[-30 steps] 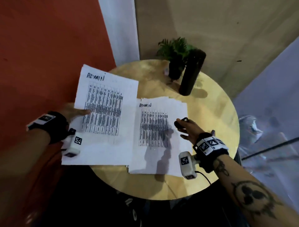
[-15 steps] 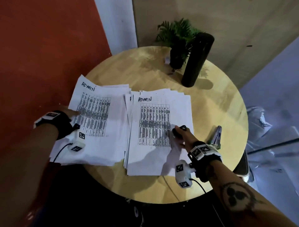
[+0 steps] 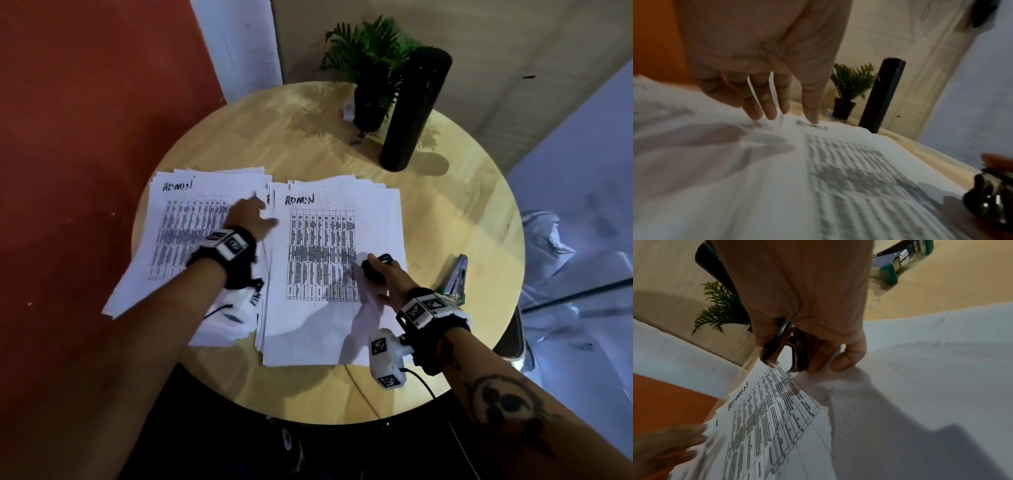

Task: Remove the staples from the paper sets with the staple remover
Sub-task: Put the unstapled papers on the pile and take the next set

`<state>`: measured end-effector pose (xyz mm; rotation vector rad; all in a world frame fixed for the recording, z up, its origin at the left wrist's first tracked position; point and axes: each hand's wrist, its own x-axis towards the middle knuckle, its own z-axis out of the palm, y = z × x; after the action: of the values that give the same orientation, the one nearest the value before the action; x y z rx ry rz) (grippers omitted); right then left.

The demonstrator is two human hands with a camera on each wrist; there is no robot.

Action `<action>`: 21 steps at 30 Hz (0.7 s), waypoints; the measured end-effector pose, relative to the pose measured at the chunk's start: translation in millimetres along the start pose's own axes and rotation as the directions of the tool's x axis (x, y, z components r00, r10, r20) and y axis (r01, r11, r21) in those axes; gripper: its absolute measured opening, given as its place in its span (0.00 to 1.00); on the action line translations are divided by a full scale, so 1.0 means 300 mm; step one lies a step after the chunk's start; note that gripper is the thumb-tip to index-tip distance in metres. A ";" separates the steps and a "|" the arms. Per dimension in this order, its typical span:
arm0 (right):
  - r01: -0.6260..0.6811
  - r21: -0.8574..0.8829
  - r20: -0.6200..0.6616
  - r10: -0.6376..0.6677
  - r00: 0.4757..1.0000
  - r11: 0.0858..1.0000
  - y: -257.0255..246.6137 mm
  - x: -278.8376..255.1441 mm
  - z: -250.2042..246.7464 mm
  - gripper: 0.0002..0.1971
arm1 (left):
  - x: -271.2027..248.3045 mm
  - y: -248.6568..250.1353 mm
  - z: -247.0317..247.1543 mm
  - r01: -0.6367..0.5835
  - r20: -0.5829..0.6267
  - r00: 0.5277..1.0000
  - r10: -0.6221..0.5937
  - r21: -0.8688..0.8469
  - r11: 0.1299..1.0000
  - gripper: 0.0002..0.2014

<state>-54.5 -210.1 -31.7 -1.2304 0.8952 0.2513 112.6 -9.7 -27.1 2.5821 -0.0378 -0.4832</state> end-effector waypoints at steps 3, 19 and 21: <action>0.005 0.008 -0.009 -0.005 1.000 1.000 0.006 0.012 -0.005 0.13 | 0.008 0.084 0.128 0.115 0.115 0.986 -0.121 0.065 0.991 0.42; 0.002 -0.018 0.011 -0.002 1.000 1.000 0.041 0.084 -0.022 0.09 | -0.018 0.043 0.141 0.252 0.251 0.943 -0.220 -0.101 0.963 0.41; 0.000 -0.025 0.014 0.001 1.000 1.000 0.044 0.087 -0.025 0.09 | -0.053 0.020 0.150 0.268 0.343 0.911 -0.230 -0.068 0.961 0.44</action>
<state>-48.9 -219.6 -59.9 -1.2504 0.8829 0.2717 82.7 -34.5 -55.2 2.3759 0.2012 -0.9853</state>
